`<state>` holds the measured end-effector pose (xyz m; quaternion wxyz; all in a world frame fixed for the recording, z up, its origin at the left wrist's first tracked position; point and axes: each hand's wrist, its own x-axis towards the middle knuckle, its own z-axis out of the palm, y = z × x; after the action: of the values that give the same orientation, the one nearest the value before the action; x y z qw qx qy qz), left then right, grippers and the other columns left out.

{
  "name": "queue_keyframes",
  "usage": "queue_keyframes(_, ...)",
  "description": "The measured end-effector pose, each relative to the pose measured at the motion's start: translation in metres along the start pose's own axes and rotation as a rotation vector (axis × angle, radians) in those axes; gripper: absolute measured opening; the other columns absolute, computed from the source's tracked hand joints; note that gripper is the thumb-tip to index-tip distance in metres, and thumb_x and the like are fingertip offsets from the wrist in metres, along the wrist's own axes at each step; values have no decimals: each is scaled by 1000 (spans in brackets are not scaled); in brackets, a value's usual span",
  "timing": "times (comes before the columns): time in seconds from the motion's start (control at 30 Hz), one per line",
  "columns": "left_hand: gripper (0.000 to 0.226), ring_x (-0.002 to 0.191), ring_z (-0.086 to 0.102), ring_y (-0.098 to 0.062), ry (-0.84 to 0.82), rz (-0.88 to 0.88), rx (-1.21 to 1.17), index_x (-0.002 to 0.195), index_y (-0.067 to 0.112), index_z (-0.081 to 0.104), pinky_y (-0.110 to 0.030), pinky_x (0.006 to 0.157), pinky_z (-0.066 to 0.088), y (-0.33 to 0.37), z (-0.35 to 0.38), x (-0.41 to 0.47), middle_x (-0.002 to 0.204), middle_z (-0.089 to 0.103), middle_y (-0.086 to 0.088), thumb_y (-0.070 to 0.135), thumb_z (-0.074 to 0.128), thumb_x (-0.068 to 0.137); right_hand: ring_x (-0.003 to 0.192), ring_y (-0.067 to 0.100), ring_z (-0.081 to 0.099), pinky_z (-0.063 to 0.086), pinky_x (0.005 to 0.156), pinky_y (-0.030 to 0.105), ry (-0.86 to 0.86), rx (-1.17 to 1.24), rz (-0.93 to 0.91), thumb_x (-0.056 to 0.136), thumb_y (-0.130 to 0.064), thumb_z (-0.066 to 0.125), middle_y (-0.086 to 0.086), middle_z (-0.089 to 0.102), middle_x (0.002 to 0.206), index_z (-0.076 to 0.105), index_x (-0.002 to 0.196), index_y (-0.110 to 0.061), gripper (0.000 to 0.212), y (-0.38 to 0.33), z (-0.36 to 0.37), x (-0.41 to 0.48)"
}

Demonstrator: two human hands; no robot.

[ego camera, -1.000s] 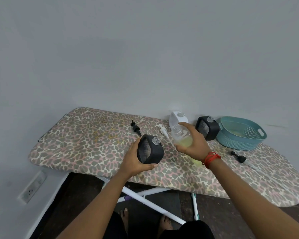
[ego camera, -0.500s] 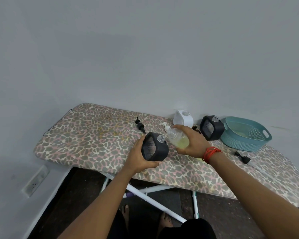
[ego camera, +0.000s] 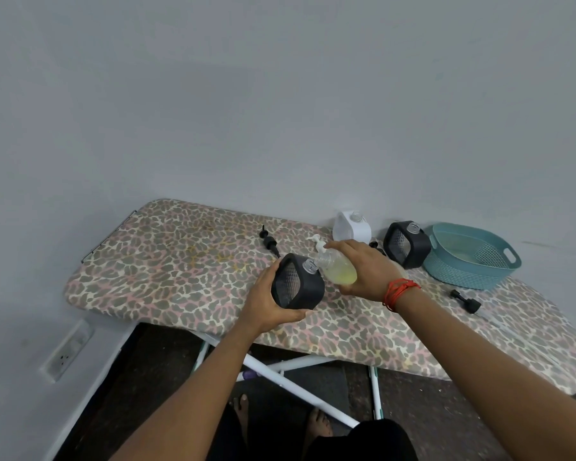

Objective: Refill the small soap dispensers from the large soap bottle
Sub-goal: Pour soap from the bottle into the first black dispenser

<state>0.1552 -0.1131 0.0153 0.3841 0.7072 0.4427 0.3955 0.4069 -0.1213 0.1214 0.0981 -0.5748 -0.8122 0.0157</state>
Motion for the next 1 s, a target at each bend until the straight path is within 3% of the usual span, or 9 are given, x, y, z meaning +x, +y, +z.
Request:
queue_keyframes(0.37,114,133,48,-8,-10,18,19,153,34,33,-31,110,45,0,1,0,145,46,13,41,97,59,120,26,55,44,99,42,23,-193,-11,66,-39,85,1,53,138,42,143,-33,88,-4,-4,-2)
queue_keyframes(0.5,117,135,47,-13,-17,12,33,156,26,34,-35,111,44,0,0,0,148,45,7,43,96,59,122,27,54,43,101,44,20,-239,-18,68,-41,85,2,52,140,43,143,-33,86,-6,-7,-2)
queue_keyframes(0.7,116,135,46,-8,-23,21,19,154,39,30,-30,110,42,3,1,-2,146,44,14,52,92,57,122,28,55,43,101,45,39,-278,-16,65,-42,87,3,54,138,45,142,-32,88,-8,-8,-4)
queue_keyframes(0.9,117,135,45,-9,-20,22,33,155,36,30,-31,110,42,2,1,-1,148,44,11,55,90,56,120,29,57,45,99,46,44,-319,-14,62,-41,89,3,57,136,44,139,-34,90,-10,-10,-3)
queue_keyframes(1.0,116,135,45,-8,-20,24,22,154,38,31,-25,109,41,1,1,-1,148,44,11,52,92,56,120,28,56,45,100,46,47,-336,-14,64,-42,88,2,57,136,44,139,-34,87,-11,-10,-3)
